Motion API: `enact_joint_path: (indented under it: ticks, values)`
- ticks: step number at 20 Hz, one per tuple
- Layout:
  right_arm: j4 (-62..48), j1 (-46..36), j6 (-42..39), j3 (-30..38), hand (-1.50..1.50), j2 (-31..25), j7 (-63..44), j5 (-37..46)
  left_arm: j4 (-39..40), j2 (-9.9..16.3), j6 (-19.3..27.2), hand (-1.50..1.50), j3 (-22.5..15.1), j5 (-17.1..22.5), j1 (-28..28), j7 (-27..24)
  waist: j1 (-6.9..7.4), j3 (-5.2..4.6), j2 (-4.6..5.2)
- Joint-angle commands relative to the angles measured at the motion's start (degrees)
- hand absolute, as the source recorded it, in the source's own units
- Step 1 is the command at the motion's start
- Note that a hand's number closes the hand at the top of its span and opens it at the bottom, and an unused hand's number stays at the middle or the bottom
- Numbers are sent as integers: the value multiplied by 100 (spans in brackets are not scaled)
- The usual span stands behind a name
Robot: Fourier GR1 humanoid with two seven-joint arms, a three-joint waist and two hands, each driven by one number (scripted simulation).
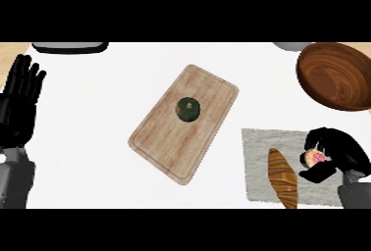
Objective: Pick the cupcake from the placemat and place it in the bowl
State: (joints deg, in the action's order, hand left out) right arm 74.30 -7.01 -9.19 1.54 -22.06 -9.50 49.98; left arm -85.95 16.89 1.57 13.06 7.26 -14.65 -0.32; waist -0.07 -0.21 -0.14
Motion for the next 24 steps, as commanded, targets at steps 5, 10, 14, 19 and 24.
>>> enact_joint_path:
  ticks: [5, 10, 14, 19, 24]
  values:
    - [-1565, 649, -267, 1798, 150, -2356, 1783, -721, -124, 2, -74, 0, 103, 85, 286, -98, -164, 57, 71]
    - [-2884, 675, -259, 2436, 150, -3429, 2939, -887, -65, 121, -191, 0, 174, 184, 153, -65, -26, 79, 98]
    - [-3703, 776, 406, 2895, 150, -4002, 3603, -827, -89, 28, -118, 0, 143, 164, 164, -65, -26, 85, 79]
    - [-4573, 340, 455, 3351, 150, -4634, 4537, -1128, 58, -21, -27, 0, -7, 20, -111, 19, 18, 73, 64]
    - [-4911, -158, 92, 3781, 150, -5157, 5397, -1595, -82, -43, -121, 0, 1, 51, 162, -119, 94, 55, 34]
